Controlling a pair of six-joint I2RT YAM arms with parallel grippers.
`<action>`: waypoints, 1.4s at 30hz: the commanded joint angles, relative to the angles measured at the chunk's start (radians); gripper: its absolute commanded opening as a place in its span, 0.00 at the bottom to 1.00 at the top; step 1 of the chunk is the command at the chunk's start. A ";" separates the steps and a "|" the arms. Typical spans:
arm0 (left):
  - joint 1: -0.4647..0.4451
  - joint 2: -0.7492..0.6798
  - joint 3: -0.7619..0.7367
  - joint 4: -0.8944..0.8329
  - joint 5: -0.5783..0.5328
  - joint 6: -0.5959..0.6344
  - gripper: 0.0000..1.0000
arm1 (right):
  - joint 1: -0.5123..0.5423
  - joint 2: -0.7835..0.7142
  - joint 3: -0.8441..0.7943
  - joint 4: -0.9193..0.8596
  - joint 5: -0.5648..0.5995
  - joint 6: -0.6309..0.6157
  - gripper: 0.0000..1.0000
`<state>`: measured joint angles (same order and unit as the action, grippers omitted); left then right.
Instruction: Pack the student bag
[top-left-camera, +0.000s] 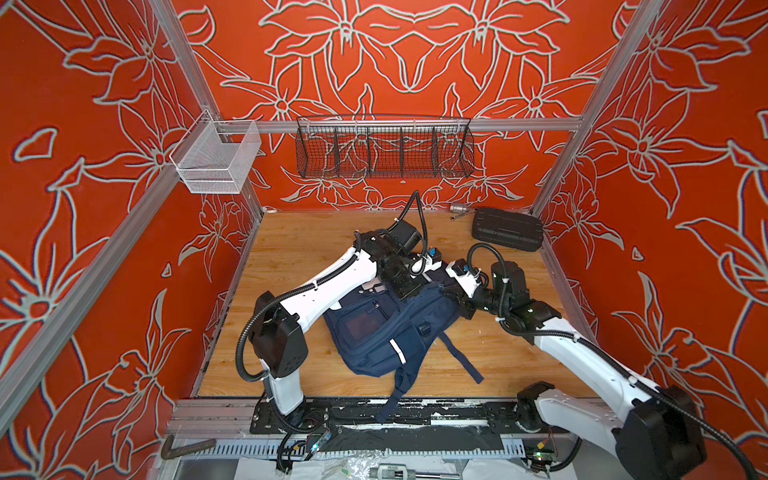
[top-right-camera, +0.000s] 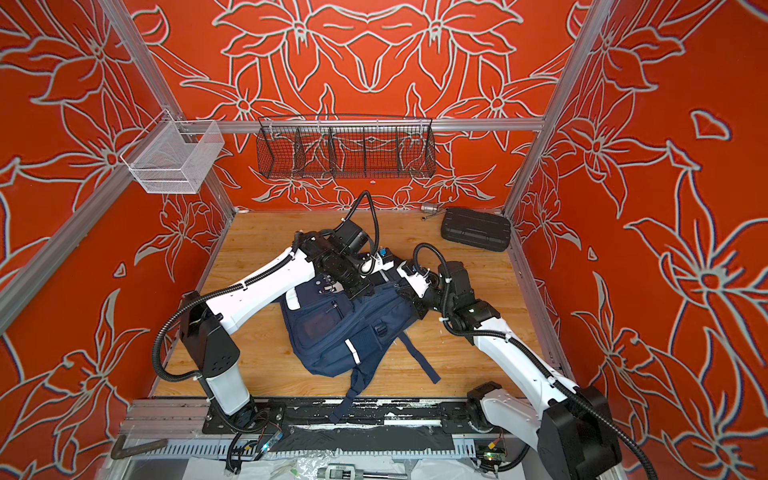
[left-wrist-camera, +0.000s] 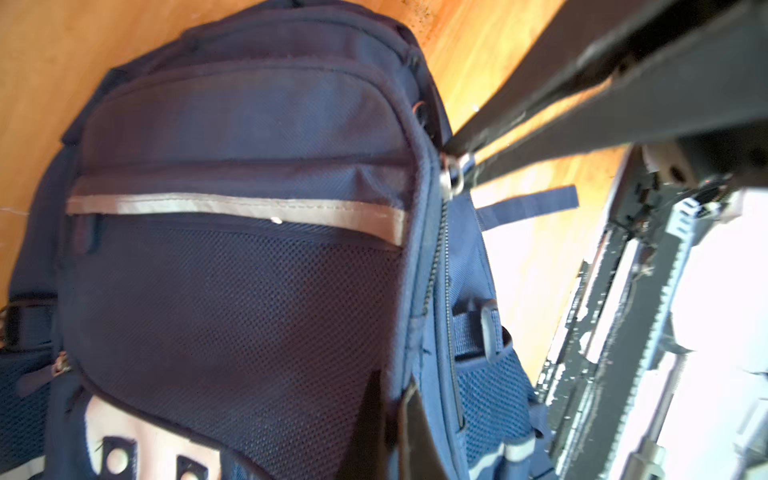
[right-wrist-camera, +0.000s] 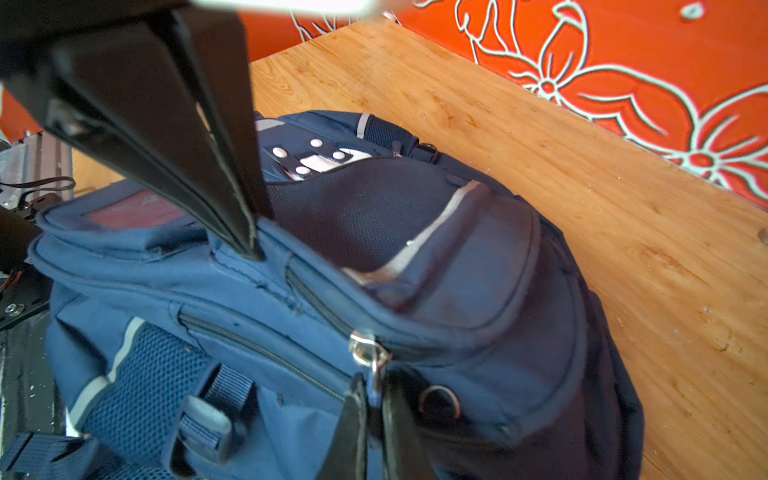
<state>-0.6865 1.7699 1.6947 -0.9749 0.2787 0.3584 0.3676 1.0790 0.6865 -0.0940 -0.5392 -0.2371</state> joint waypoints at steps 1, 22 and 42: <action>0.037 -0.071 -0.042 -0.036 -0.163 0.075 0.00 | -0.030 0.009 0.039 -0.027 0.070 0.014 0.00; 0.193 -0.074 -0.185 0.372 -0.114 0.440 0.00 | 0.314 0.013 -0.075 0.340 0.500 0.192 0.00; 0.271 -0.095 -0.165 0.321 0.062 0.251 0.20 | 0.222 0.061 0.002 0.267 0.302 0.242 0.00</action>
<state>-0.4644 1.6806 1.4506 -0.6235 0.3550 0.7815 0.5568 1.1584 0.6613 0.1555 -0.2432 0.0189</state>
